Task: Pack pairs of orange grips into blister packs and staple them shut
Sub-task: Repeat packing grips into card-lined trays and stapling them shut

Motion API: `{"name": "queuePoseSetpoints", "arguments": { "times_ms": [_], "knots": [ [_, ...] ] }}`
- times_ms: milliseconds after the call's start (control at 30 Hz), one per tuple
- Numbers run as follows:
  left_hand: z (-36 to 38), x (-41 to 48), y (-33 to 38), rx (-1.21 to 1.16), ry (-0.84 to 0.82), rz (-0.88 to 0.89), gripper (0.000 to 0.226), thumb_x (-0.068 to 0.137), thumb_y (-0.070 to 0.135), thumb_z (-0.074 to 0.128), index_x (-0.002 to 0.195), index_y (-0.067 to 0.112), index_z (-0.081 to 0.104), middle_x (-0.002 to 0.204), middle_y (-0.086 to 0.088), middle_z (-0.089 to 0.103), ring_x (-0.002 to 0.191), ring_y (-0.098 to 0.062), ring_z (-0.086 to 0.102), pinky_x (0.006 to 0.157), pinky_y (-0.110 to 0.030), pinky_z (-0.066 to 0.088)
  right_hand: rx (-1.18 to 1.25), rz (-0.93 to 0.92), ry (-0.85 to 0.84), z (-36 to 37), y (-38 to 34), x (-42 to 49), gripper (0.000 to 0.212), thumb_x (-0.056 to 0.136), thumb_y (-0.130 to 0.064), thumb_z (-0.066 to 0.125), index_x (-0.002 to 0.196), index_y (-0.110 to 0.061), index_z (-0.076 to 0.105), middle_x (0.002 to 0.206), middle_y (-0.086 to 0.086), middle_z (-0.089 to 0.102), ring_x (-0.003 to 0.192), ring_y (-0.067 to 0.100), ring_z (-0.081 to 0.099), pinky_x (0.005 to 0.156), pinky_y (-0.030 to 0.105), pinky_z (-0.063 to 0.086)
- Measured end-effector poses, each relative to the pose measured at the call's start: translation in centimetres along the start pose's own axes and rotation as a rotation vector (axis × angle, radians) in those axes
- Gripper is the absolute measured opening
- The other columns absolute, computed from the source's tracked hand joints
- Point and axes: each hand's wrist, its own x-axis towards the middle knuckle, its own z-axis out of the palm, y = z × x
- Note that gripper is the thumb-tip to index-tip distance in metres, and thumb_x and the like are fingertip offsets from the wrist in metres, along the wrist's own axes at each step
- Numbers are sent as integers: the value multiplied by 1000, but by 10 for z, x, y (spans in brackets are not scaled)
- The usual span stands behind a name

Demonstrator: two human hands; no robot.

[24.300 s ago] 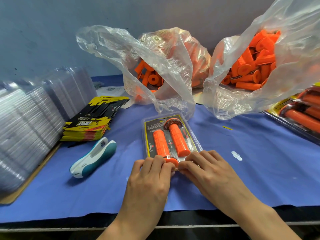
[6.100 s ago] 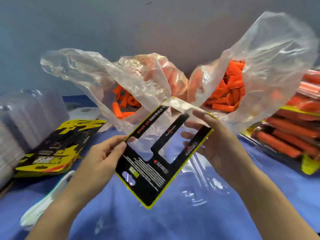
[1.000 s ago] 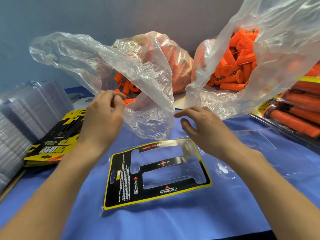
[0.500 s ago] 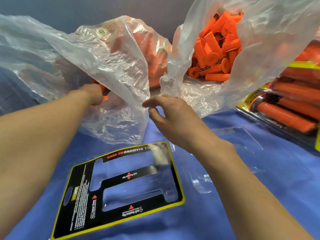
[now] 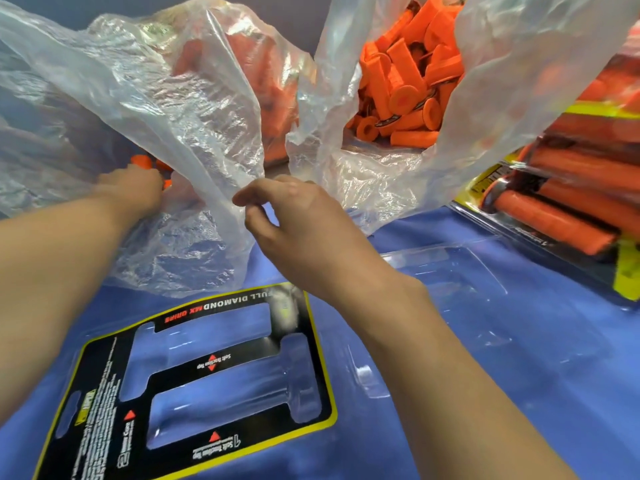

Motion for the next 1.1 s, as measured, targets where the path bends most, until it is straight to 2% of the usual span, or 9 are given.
{"name": "queuePoseSetpoints", "arguments": {
  "times_ms": [133, 267, 333, 400, 467, 600, 700, 833, 1100],
  "knots": [
    [-7, -2, 0, -99, 162, -30, 32, 95, 12, 55, 124, 1, 51, 127, -29, 47, 113, -52, 50, 95, -55, 43, -14, 1, -10, 0, -2, -1, 30, 100, -24, 46, 123, -25, 65, 119, 0, 64, 118, 23, 52, 99, 44, 42],
    [-31, -1, -12, -373, 293, -121, 25, 93, 7, 53, 110, -10, 58, 117, -38, 56, 108, -55, 53, 91, -57, 45, -49, -13, -20, 1, -8, -4, 31, 101, -24, 45, 126, -25, 63, 119, 1, 63, 117, 24, 51, 98, 44, 41],
    [-46, -15, -18, -576, 358, -221, 28, 93, 13, 53, 108, -8, 63, 113, -34, 62, 105, -47, 61, 92, -53, 50, -56, -17, -19, 0, -12, -6, 31, 101, -25, 44, 127, -24, 62, 119, 0, 62, 115, 23, 51, 97, 44, 41],
    [-60, -42, -23, -896, 400, -248, 24, 89, 16, 55, 99, -1, 69, 100, -23, 69, 79, -29, 73, 77, -46, 60, -53, -21, -14, -1, -16, -8, 32, 102, -24, 43, 130, -24, 59, 122, 0, 61, 116, 23, 51, 98, 43, 41],
    [-70, -82, -27, -1187, 483, -211, 17, 81, 14, 55, 87, 9, 69, 90, -14, 69, 56, -14, 69, 67, -40, 62, -56, -38, -2, -1, -22, -11, 34, 102, -25, 43, 134, -24, 55, 127, -1, 59, 117, 24, 51, 98, 43, 41],
    [-78, -181, -35, -1541, 644, -91, 18, 86, 16, 59, 101, 8, 64, 91, -9, 70, 67, -11, 73, 65, -25, 60, -40, -112, 71, 0, -38, -18, 40, 102, -24, 47, 141, -24, 47, 133, -1, 55, 117, 25, 53, 97, 45, 42],
    [-74, -242, -25, -1620, 583, -57, 4, 94, 21, 61, 96, 23, 64, 88, 1, 76, 69, -12, 74, 62, -18, 56, -72, -165, 141, 4, -52, -25, 51, 98, -24, 55, 148, -22, 41, 138, 1, 52, 121, 26, 50, 102, 43, 39],
    [-75, -282, -5, -1679, 394, 73, 7, 93, 21, 62, 99, 22, 66, 87, 5, 77, 68, -15, 74, 58, -14, 54, -148, -260, 113, 11, -70, -36, 67, 93, -28, 64, 152, -23, 33, 148, 0, 43, 130, 22, 44, 111, 36, 31],
    [-75, -295, -5, -1740, 232, 221, 24, 89, 26, 59, 109, 22, 70, 96, 3, 77, 84, -18, 75, 69, -19, 57, 45, -344, -29, 8, -73, -47, 50, 90, -13, 65, 134, -33, 52, 125, -20, 60, 115, 4, 54, 95, 20, 40]
  ]
}}
